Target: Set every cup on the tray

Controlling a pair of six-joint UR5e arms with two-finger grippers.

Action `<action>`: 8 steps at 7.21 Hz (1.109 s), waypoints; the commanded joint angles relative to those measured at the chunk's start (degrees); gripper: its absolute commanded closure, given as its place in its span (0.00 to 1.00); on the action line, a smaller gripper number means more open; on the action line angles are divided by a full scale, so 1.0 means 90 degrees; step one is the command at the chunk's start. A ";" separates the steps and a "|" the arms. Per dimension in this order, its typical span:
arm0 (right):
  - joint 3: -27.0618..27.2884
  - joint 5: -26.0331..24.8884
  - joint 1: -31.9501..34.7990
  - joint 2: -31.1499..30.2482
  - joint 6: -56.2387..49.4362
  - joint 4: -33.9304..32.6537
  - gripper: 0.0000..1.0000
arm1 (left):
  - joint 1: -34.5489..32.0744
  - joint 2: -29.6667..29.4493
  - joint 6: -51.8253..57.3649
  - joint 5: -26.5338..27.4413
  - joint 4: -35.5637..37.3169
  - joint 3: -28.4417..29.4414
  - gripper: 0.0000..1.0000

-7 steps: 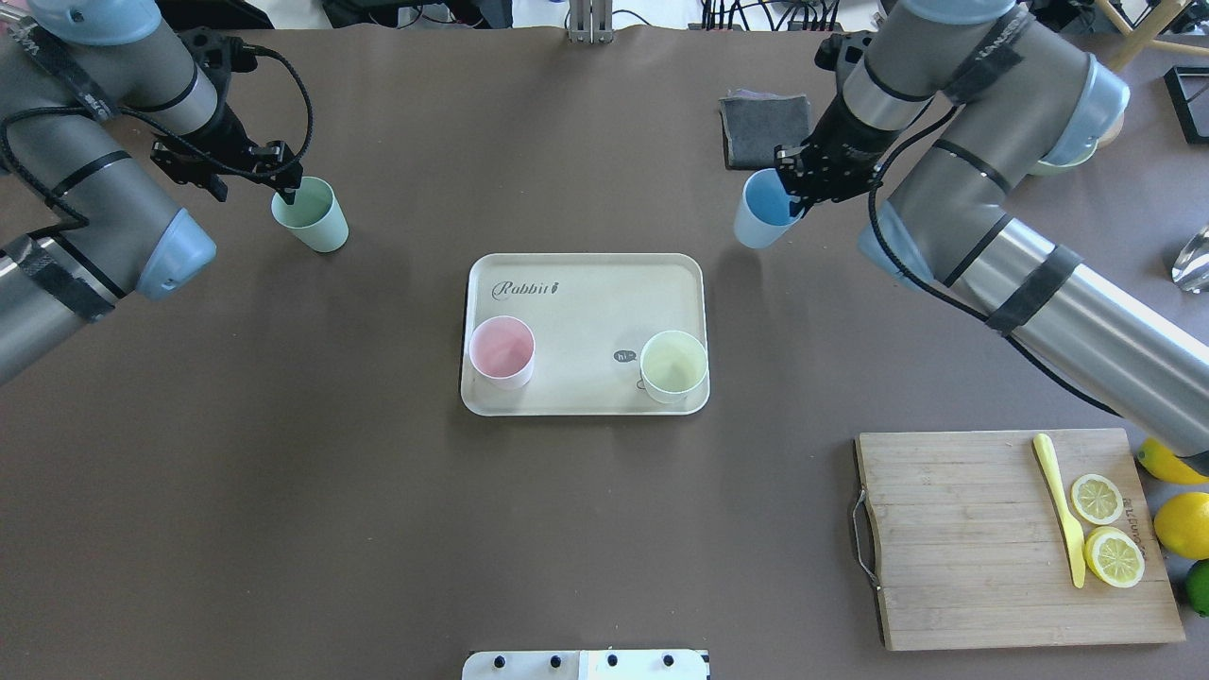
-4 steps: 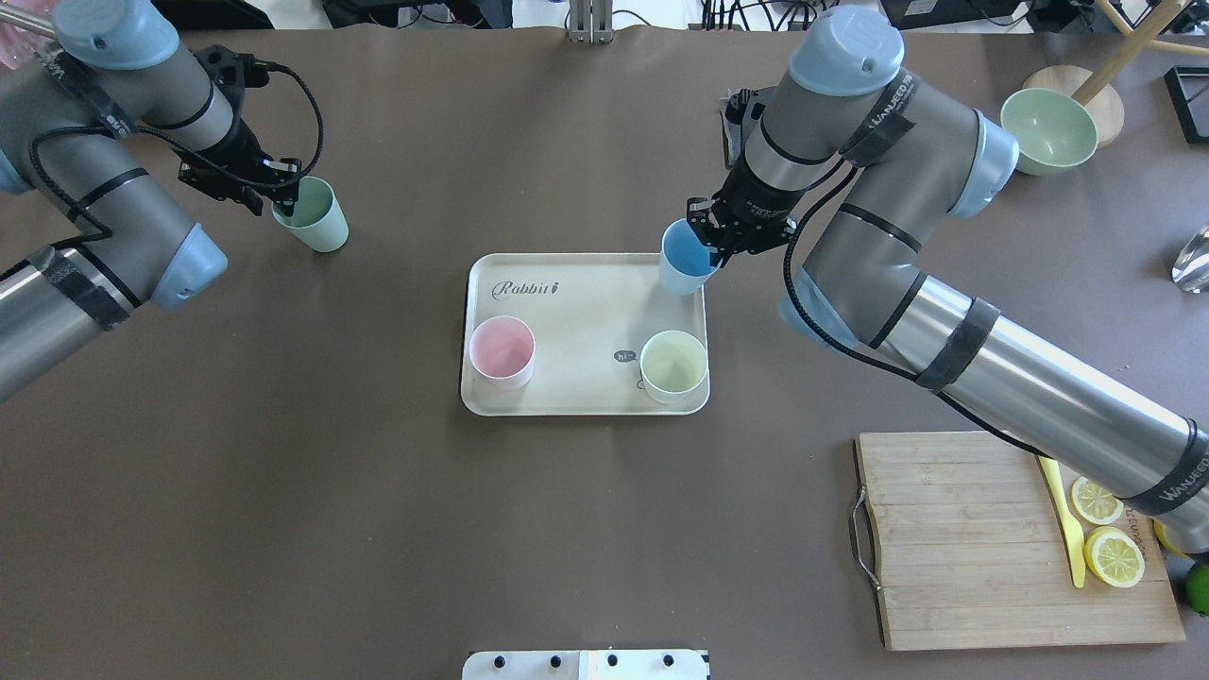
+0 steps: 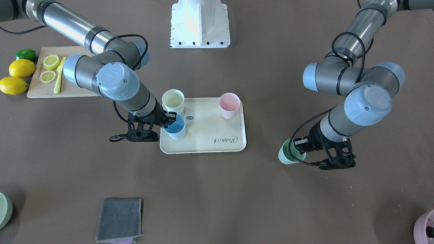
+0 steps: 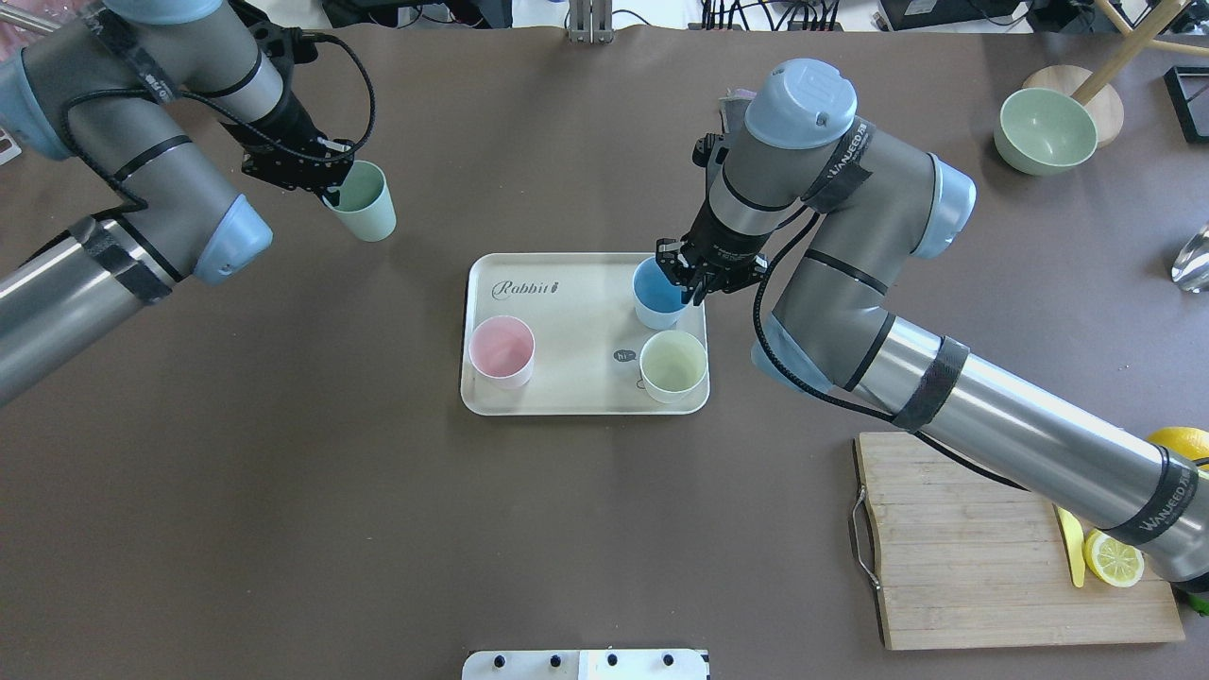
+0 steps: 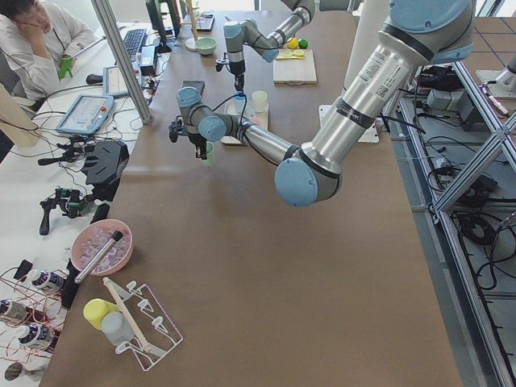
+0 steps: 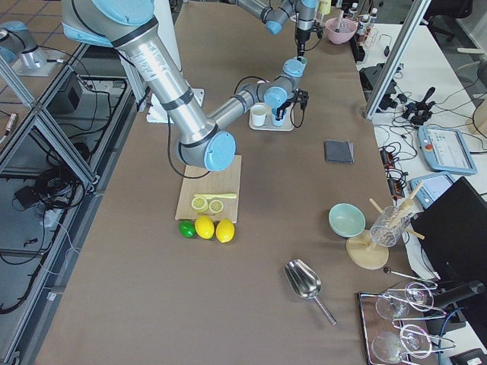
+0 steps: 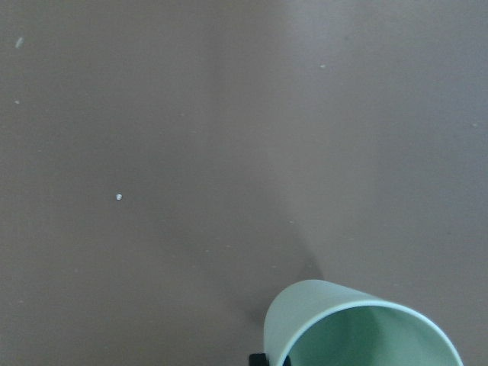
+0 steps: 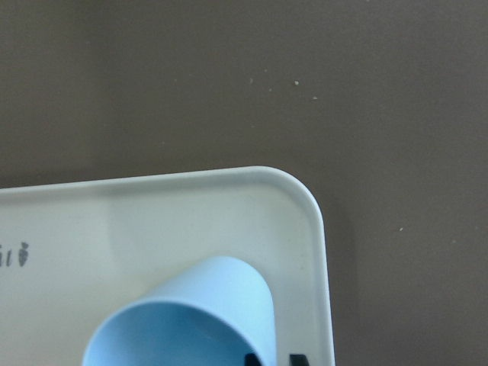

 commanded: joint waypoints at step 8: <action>0.0667 0.1027 0.2007 -0.1417 -0.2115 -0.0106 0.00 | 0.0888 -0.0291 -0.1300 0.0549 0.0990 -0.1195 0.01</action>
